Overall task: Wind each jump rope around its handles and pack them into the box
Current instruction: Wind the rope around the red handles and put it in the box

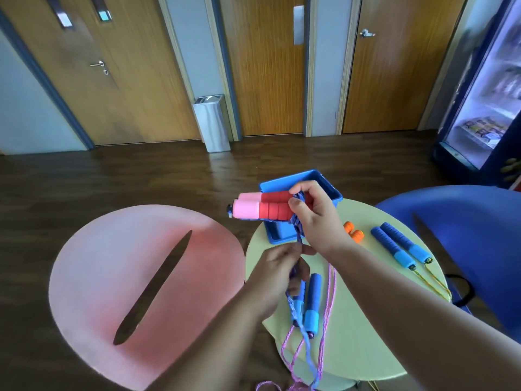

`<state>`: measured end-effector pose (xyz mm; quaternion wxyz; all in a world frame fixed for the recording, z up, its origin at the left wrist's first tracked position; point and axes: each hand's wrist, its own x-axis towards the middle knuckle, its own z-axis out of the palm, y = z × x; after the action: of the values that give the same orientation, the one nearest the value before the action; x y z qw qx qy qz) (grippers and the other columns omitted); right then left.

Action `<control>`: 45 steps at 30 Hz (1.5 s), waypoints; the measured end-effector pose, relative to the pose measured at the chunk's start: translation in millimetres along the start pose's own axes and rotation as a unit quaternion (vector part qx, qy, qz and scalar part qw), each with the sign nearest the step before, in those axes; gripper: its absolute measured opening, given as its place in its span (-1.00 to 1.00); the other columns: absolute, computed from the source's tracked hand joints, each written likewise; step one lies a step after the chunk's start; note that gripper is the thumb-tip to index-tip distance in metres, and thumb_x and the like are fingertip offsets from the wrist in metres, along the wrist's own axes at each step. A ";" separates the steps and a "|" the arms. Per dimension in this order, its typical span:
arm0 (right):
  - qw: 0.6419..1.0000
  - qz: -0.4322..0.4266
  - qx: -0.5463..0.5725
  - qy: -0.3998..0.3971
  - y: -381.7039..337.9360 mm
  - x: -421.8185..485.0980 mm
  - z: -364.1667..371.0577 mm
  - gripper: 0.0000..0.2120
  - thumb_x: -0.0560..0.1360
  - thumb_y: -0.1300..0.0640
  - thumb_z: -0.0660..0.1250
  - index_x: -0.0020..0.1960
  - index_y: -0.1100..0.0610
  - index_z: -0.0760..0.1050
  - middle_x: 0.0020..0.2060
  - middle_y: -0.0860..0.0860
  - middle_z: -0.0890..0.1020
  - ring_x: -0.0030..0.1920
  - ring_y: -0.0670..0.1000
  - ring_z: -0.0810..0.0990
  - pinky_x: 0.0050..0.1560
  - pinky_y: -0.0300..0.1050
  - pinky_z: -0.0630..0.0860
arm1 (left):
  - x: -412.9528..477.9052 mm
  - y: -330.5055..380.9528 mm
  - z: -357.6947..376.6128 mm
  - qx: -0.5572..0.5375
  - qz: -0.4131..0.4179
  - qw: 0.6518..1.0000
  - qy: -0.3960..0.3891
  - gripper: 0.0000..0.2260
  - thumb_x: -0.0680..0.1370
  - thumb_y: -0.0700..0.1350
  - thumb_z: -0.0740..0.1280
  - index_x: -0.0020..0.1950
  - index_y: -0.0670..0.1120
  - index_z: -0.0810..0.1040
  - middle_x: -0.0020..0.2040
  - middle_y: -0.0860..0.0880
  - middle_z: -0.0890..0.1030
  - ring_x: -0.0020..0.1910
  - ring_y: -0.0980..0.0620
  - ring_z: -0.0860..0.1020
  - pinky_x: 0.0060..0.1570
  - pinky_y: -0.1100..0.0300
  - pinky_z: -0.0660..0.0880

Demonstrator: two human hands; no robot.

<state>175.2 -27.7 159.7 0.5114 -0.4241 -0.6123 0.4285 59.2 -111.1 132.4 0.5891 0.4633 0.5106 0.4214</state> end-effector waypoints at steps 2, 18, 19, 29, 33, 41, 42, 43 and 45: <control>0.999 -0.002 -0.047 -0.024 6.5 -3.2 -5.8 -0.84 0.60 0.11 0.31 0.03 -0.18 0.49 0.04 0.24 0.52 -0.04 0.00 0.48 -0.02 -0.29 0.44 | -7.3 16.7 -2.9 0.011 0.020 1.000 -0.002 -0.72 0.74 -0.08 0.19 0.05 -0.21 0.62 -0.41 -0.06 0.47 -0.53 0.08 0.31 -0.41 0.19 0.24; 0.998 -0.021 -0.025 -0.063 16.4 -49.6 -4.0 -0.70 0.45 -0.28 0.44 0.10 -0.22 0.49 0.03 0.10 0.53 -0.06 -0.04 0.52 -0.02 -0.28 0.46 | 22.9 129.1 -45.0 0.274 0.066 0.955 0.093 -0.65 0.67 0.09 0.30 -0.19 -0.09 0.63 -0.51 0.11 0.43 -0.57 0.11 0.28 -0.43 0.21 0.23; 0.997 -0.012 -0.041 -0.061 17.0 -50.8 -4.5 -0.67 0.42 -0.26 0.49 0.09 -0.22 0.50 0.05 0.08 0.53 -0.04 -0.07 0.54 0.01 -0.31 0.46 | 23.4 131.5 -44.1 0.287 0.059 0.952 0.087 -0.65 0.66 0.10 0.32 -0.20 -0.09 0.64 -0.50 0.10 0.44 -0.56 0.08 0.27 -0.44 0.22 0.22; 0.994 -0.066 -0.005 -0.086 2.6 -63.0 -6.4 -0.58 0.56 0.16 0.46 0.31 -0.06 0.35 0.02 -0.06 0.54 -0.04 0.05 0.57 -0.01 -0.03 0.62 | 33.5 149.8 -27.8 0.434 0.046 0.897 0.070 -0.62 0.67 0.11 0.30 -0.24 -0.08 0.61 -0.38 -0.02 0.51 -0.66 0.15 0.27 -0.56 0.32 0.20; 0.983 -0.091 -0.074 -0.139 4.0 -53.8 -14.3 -0.63 0.60 0.06 0.40 0.35 -0.23 0.46 0.13 -0.01 0.53 0.13 0.01 0.57 0.15 -0.01 0.58 | 33.1 152.0 -28.6 0.438 0.053 0.895 0.066 -0.63 0.67 0.10 0.31 -0.23 -0.08 0.63 -0.42 0.02 0.49 -0.67 0.19 0.31 -0.55 0.31 0.22; 0.983 -0.097 -0.113 -0.111 4.5 -42.6 -22.9 -0.80 0.50 0.07 0.36 -0.01 -0.24 0.48 -0.04 0.04 0.52 -0.05 -0.01 0.53 -0.03 -0.28 0.45 | 32.8 151.8 -41.6 0.423 0.085 0.901 0.041 -0.68 0.60 0.13 0.42 -0.26 -0.03 0.65 -0.51 0.11 0.50 -0.61 0.22 0.37 -0.54 0.37 0.28; 0.985 -0.093 -0.103 -0.099 6.4 -42.5 -24.1 -0.81 0.49 0.09 0.36 -0.01 -0.21 0.50 -0.04 0.04 0.53 -0.03 0.00 0.53 -0.02 -0.25 0.46 | 32.1 154.5 -46.7 0.435 0.096 0.894 0.033 -0.70 0.56 0.14 0.46 -0.27 -0.02 0.66 -0.52 0.12 0.52 -0.57 0.24 0.40 -0.49 0.37 0.32; 0.987 -0.090 -0.091 -0.093 8.2 -43.4 -25.3 -0.84 0.49 0.10 0.36 -0.01 -0.16 0.51 -0.04 0.05 0.53 -0.01 0.01 0.53 -0.01 -0.19 0.49 | 31.4 157.5 -53.1 0.446 0.104 0.889 0.026 -0.72 0.52 0.15 0.50 -0.26 -0.01 0.68 -0.51 0.11 0.55 -0.53 0.24 0.42 -0.40 0.32 0.37; 0.989 -0.090 -0.072 -0.090 10.1 -46.2 -27.1 -0.86 0.49 0.10 0.35 0.00 -0.12 0.53 -0.03 0.06 0.53 0.00 0.04 0.54 -0.02 -0.06 0.56 | 33.3 161.0 -69.1 0.450 0.113 0.886 0.010 -0.79 0.47 0.12 0.56 -0.23 0.01 0.72 -0.43 0.07 0.62 -0.42 0.19 0.49 -0.25 0.19 0.45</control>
<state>208.3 -66.7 140.9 0.4587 -0.3624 -0.7211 0.3719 -9.1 -36.2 279.1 0.2605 0.7292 0.5953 0.2145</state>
